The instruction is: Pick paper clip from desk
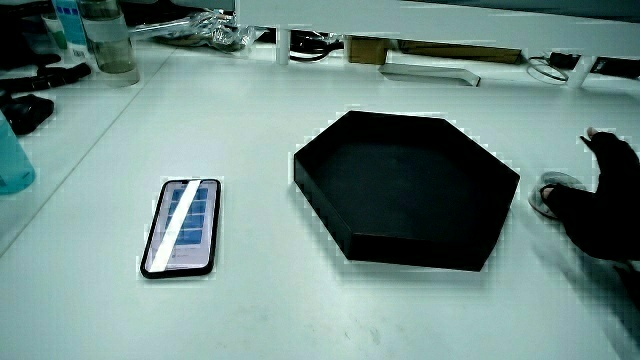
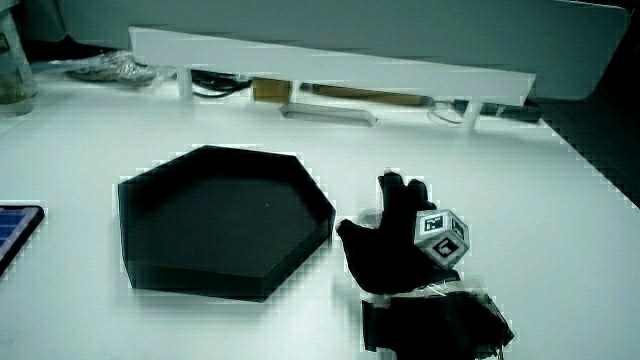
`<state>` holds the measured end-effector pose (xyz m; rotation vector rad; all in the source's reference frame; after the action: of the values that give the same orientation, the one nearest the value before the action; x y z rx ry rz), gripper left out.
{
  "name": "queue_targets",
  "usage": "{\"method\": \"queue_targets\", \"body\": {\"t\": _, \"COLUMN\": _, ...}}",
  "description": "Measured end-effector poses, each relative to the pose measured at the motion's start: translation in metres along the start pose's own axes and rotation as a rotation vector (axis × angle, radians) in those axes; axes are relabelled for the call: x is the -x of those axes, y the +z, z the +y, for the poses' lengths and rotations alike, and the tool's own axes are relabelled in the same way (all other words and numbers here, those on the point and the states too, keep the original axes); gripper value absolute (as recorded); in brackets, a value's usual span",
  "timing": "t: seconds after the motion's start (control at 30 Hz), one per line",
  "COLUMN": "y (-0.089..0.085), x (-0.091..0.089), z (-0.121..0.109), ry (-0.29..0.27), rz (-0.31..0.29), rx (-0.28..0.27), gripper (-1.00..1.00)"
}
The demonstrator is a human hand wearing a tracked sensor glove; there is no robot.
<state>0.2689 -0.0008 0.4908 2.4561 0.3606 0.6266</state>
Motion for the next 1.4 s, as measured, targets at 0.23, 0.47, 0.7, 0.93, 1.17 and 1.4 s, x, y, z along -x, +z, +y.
{"method": "queue_targets", "body": {"t": 0.23, "y": 0.005, "x": 0.021, "z": 0.029, "ry": -0.084, "rz": -0.277, "rx": 0.222, "gripper": 0.0}}
{"method": "queue_targets", "body": {"t": 0.47, "y": 0.002, "x": 0.024, "z": 0.054, "ry": -0.178, "rz": -0.451, "rx": 0.386, "gripper": 0.0}}
{"method": "queue_targets", "body": {"t": 0.7, "y": -0.004, "x": 0.019, "z": 0.059, "ry": -0.187, "rz": -0.454, "rx": 0.37, "gripper": 0.36}}
{"method": "queue_targets", "body": {"t": 0.93, "y": -0.001, "x": 0.022, "z": 0.061, "ry": -0.107, "rz": -0.378, "rx": 0.316, "gripper": 1.0}}
{"method": "queue_targets", "body": {"t": 1.17, "y": -0.001, "x": 0.014, "z": 0.061, "ry": -0.109, "rz": -0.391, "rx": 0.295, "gripper": 1.0}}
{"method": "queue_targets", "body": {"t": 1.4, "y": 0.015, "x": 0.018, "z": 0.06, "ry": -0.102, "rz": -0.396, "rx": 0.286, "gripper": 1.0}}
